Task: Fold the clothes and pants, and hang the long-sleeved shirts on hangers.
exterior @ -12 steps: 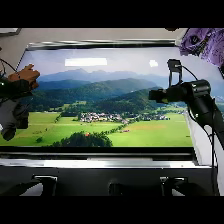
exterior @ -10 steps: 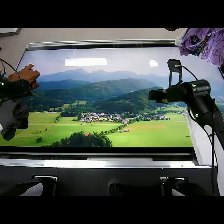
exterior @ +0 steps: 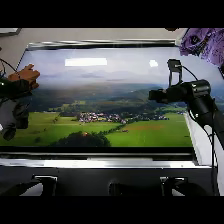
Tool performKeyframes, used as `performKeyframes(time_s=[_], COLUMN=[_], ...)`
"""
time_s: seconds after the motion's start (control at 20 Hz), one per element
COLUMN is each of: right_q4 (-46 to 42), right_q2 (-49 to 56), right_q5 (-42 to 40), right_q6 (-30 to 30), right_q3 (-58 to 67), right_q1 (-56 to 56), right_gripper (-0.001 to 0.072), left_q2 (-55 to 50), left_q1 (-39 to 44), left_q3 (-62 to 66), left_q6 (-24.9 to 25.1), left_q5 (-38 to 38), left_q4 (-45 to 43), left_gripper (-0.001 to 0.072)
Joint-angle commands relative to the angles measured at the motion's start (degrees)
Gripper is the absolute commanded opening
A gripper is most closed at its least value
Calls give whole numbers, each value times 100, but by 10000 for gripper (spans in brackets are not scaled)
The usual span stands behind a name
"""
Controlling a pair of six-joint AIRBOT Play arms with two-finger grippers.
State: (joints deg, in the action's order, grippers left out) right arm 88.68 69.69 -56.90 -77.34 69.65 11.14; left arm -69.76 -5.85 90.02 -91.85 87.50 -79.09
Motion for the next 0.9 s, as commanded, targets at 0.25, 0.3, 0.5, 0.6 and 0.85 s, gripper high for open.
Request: performKeyframes(time_s=[0.25, 0.3, 0.5, 0.6, 0.85], right_q4=[0, 2, 2, 2, 22], right_q2=[-4, -4, -4, -4, -4], right_q5=[2, 0, 4, 7, -2], right_q6=[0, 2, 0, 0, 2], right_q3=[2, 2, 4, 2, 4], right_q1=[7, 7, 7, 7, 7], right_gripper=[37, 37, 37, 37, 37], left_q2=[-4, -13, -74, -197, -553], left_q1=[-13, -13, -13, -13, -857], left_q3=[-2, -2, -2, -4, -116], left_q6=[256, 256, 205, -308, -761], left_q5=[-42, -120, -317, -326, -1285], left_q4=[-2, -2, -46, -297, -1646], left_gripper=[25, 25, 159, 720, 720])
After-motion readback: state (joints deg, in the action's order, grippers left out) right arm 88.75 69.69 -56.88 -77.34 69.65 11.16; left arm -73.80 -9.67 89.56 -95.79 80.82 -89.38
